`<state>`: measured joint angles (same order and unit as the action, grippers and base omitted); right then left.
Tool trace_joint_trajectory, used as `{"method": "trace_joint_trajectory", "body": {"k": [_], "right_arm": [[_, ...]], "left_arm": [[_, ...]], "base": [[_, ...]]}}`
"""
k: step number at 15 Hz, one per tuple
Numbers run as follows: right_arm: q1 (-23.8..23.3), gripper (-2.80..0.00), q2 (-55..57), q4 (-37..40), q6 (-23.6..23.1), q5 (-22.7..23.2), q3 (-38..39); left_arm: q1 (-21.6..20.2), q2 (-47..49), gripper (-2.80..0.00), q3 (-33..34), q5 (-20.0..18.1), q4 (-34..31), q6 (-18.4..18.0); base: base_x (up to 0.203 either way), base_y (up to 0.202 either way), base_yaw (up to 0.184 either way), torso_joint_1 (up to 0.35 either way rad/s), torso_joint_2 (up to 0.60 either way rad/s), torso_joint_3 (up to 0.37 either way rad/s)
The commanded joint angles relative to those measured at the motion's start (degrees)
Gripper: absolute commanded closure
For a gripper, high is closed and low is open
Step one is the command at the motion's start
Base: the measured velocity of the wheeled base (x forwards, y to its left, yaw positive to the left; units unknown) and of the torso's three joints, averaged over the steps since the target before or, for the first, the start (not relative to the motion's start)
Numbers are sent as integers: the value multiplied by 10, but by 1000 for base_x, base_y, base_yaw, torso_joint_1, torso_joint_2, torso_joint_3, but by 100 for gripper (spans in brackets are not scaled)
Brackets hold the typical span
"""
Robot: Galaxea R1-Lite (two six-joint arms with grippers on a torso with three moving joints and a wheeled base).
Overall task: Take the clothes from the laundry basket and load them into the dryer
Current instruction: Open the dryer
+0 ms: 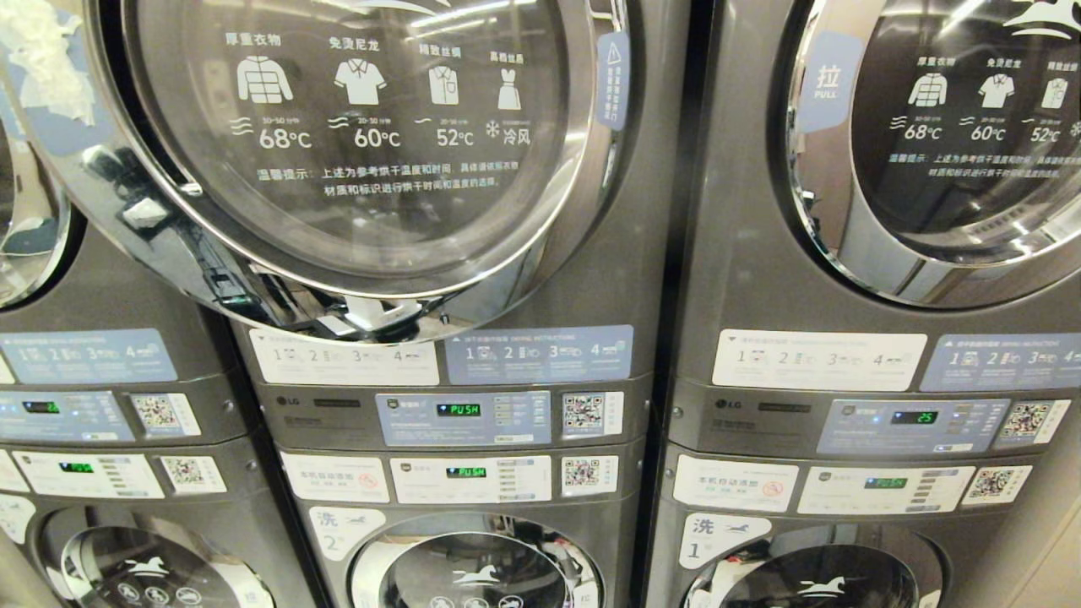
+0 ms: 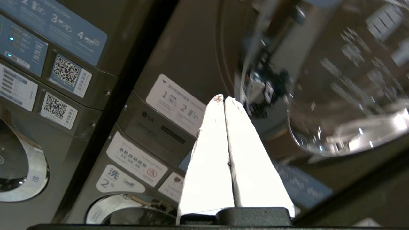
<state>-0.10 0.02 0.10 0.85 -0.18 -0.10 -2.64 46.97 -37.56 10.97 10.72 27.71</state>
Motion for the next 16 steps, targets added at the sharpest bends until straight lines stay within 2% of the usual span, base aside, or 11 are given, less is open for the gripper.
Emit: {"method": "trace_joint_trajectory", "body": {"k": [1, 4, 6, 7, 8, 10, 12, 16], "right_arm": [[0, 0, 0, -1, 0, 0, 0], [0, 0, 0, -1, 0, 0, 0], [0, 0, 0, -1, 0, 0, 0], [0, 0, 0, -1, 0, 0, 0], [0, 0, 0, -1, 0, 0, 0], [0, 0, 0, -1, 0, 0, 0], [0, 0, 0, -1, 0, 0, 0], [0, 0, 0, 0, -1, 0, 0]], "left_arm": [[-55, 105, 0, -10, -17, 43, 28], [-162, 138, 0, -11, -155, 101, 45], [-231, 144, 0, -8, -271, 109, 47], [-253, 146, 0, -6, -332, 113, 48], [-264, 154, 0, -5, -375, 123, 48], [-267, 193, 0, -6, -387, 173, 49], [-267, 245, 0, -8, -398, 254, 50], [-266, 338, 0, -21, -453, 375, 50]], "base": [[0, 0, 0, 0, 0, 0], [0, 0, 0, 0, 0, 0], [0, 0, 0, 0, 0, 0], [0, 0, 0, 0, 0, 0], [0, 0, 0, 0, 0, 0], [0, 0, 0, 0, 0, 0], [0, 0, 0, 0, 0, 0], [0, 0, 0, 0, 0, 0]]}}
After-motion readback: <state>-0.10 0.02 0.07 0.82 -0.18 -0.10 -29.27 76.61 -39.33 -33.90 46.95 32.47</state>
